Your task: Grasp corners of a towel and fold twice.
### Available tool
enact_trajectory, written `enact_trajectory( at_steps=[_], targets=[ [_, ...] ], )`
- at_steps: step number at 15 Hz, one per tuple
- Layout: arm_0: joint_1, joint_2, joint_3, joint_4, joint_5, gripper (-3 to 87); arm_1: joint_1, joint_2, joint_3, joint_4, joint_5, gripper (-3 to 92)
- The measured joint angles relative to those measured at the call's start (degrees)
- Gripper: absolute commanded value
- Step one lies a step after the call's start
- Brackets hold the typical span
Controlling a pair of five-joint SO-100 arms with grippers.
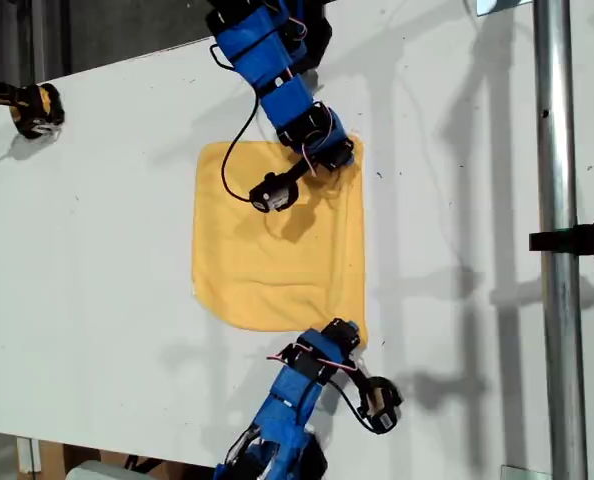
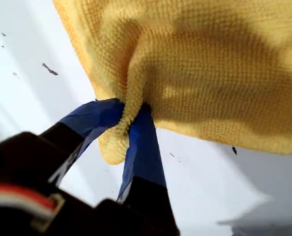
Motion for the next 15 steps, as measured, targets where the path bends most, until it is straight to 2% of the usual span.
enact_trajectory(
  at_steps=[3,7,12,15],
  targets=[
    [0.4,6.3,0.4,3.2,2.7,-0.8,-1.4,3.1,-4.8,6.0,0.0,-0.1],
    [1.9,18.3,3.2,8.9,4.0,-0.9,-6.2,3.0,-20.1,16.3,-1.2,-0.1],
    [3.1,37.6,14.9,6.6,2.6,-0.9,-7.9,1.6,-27.1,20.0,-1.9,-0.1],
    [0.7,38.4,15.1,6.9,4.9,-0.9,-2.8,1.8,-27.1,24.3,-2.8,-0.1]
  ],
)
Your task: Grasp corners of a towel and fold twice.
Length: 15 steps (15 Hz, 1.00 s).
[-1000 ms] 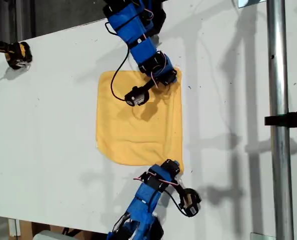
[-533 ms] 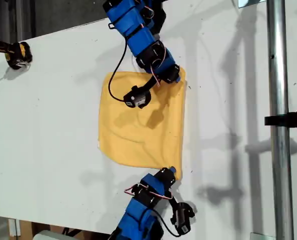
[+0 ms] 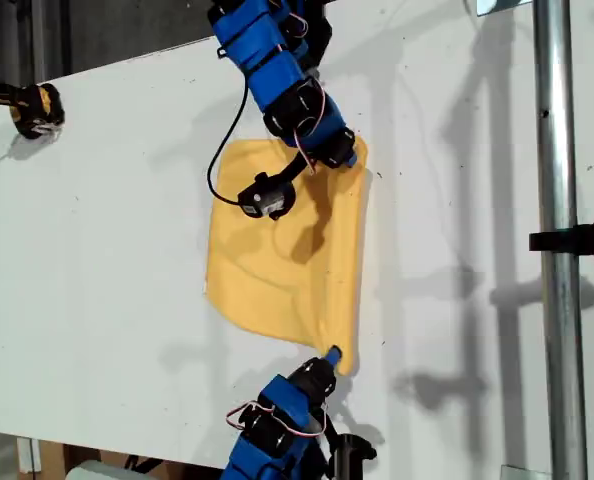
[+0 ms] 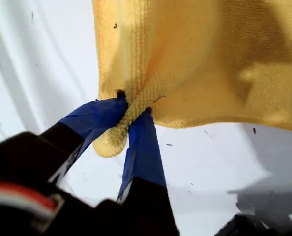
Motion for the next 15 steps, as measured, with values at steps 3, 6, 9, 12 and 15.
enact_trajectory(
  at_steps=[3,6,9,12,15],
  targets=[
    [-6.1,0.0,-0.4,0.0,5.6,-0.9,6.3,3.2,0.0,3.2,-2.6,-0.1],
    [-14.0,0.1,-4.6,1.4,13.4,-0.9,14.2,6.9,0.0,6.2,-6.7,-0.1],
    [-23.7,-0.3,-9.5,4.4,21.7,-0.9,24.0,10.9,0.3,8.2,-11.4,-0.1],
    [-33.3,-3.9,-15.4,7.2,30.0,-0.9,35.1,15.0,0.8,10.5,-17.5,-0.1],
    [-40.8,-7.6,-21.5,8.2,35.6,-0.9,45.9,18.2,1.3,11.5,-23.6,-0.1]
  ],
)
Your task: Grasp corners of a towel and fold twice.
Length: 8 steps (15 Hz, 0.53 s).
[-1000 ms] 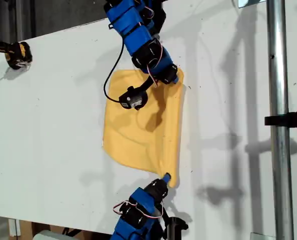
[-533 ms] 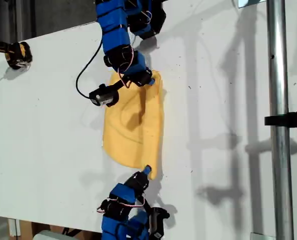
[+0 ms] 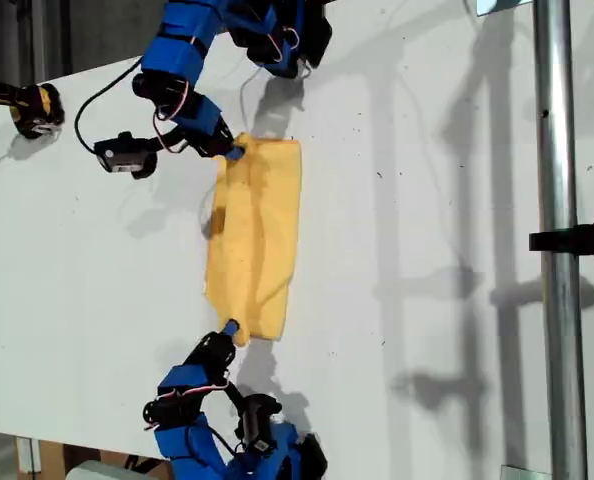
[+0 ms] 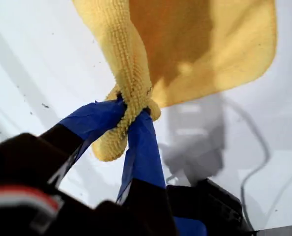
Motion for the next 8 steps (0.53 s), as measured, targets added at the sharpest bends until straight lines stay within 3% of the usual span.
enact_trajectory(
  at_steps=[8],
  targets=[
    [-10.5,-6.7,-12.2,0.0,10.2,-0.9,18.6,5.7,-0.8,-1.2,-12.8,-0.1]
  ],
)
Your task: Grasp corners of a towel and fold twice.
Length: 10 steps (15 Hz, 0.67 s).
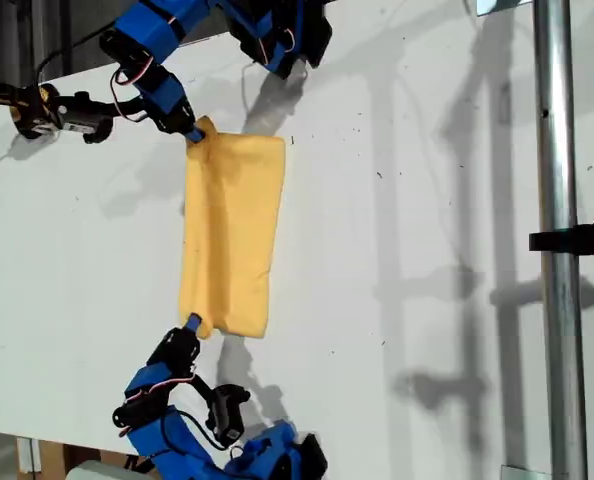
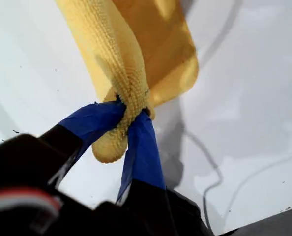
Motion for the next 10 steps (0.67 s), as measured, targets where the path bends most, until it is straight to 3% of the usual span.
enact_trajectory(
  at_steps=[6,10],
  targets=[
    [-1.5,-1.3,-0.6,-2.2,1.0,-0.9,3.6,1.6,-1.2,-4.7,-2.5,-0.1],
    [-1.4,-2.7,5.3,-4.0,-1.6,-0.9,-0.8,2.0,6.8,-5.8,2.5,-0.1]
  ],
)
